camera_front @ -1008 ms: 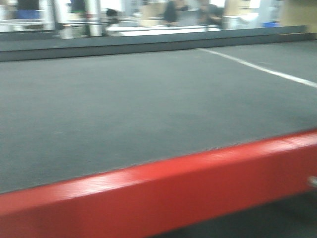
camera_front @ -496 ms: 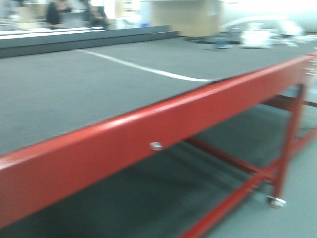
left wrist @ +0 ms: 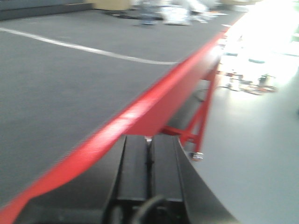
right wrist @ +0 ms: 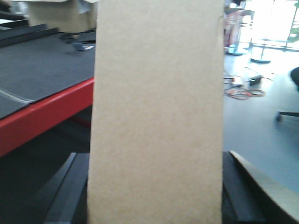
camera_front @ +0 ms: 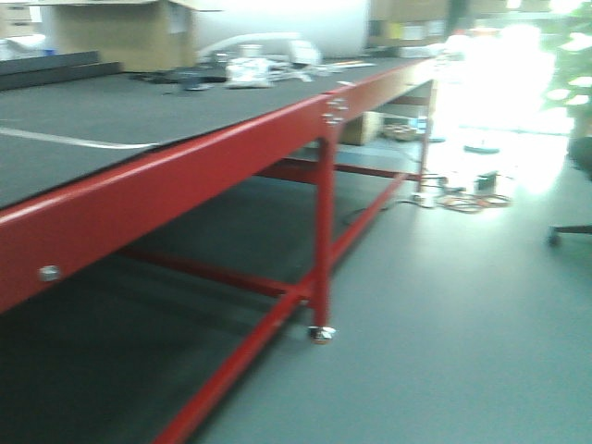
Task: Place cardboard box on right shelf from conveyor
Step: 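Carry the box in the right gripper while driving to the shelf rack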
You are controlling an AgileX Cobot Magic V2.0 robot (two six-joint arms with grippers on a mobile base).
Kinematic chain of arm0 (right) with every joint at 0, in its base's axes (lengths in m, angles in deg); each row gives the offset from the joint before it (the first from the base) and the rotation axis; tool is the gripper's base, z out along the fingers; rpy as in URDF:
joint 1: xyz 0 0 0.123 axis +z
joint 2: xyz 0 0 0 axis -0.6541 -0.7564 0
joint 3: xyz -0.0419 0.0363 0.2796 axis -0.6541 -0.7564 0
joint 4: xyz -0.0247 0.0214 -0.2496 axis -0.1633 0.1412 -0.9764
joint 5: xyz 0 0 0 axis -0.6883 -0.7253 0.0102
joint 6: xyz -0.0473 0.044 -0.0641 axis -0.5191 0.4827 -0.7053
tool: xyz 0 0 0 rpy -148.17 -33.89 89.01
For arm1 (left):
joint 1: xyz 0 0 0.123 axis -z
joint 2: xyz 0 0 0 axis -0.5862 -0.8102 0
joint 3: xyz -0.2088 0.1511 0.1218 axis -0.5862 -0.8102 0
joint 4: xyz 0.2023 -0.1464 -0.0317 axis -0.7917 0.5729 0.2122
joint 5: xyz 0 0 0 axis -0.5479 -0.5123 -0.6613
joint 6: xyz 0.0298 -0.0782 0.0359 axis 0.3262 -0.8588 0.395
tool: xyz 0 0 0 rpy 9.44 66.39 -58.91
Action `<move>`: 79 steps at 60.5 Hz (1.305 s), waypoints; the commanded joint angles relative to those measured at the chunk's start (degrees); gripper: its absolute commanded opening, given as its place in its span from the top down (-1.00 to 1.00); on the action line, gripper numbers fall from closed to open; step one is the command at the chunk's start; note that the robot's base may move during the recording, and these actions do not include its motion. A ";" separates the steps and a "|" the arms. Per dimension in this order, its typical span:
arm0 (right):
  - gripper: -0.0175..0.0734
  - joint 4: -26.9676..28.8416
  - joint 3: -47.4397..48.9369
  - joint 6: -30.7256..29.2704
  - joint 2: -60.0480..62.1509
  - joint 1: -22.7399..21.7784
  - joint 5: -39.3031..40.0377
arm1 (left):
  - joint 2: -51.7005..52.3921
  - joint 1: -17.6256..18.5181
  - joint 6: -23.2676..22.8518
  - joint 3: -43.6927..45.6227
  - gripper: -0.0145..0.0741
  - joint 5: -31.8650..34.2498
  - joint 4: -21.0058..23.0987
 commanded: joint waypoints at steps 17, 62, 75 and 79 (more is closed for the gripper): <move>0.17 -0.76 1.62 -0.43 -0.93 -0.23 6.14 | 0.84 0.35 0.02 -0.48 0.94 4.95 0.34; 0.17 -0.76 1.62 -0.43 -0.93 -0.23 6.14 | 0.84 0.35 0.02 -0.48 0.94 4.95 0.34; 0.17 -0.76 1.62 -0.43 -1.09 -0.23 6.17 | 0.94 0.35 0.02 -0.58 0.94 4.95 0.34; 0.17 -0.71 1.62 -0.43 -0.90 -0.23 6.07 | 0.94 0.35 0.02 -0.58 0.94 4.95 0.34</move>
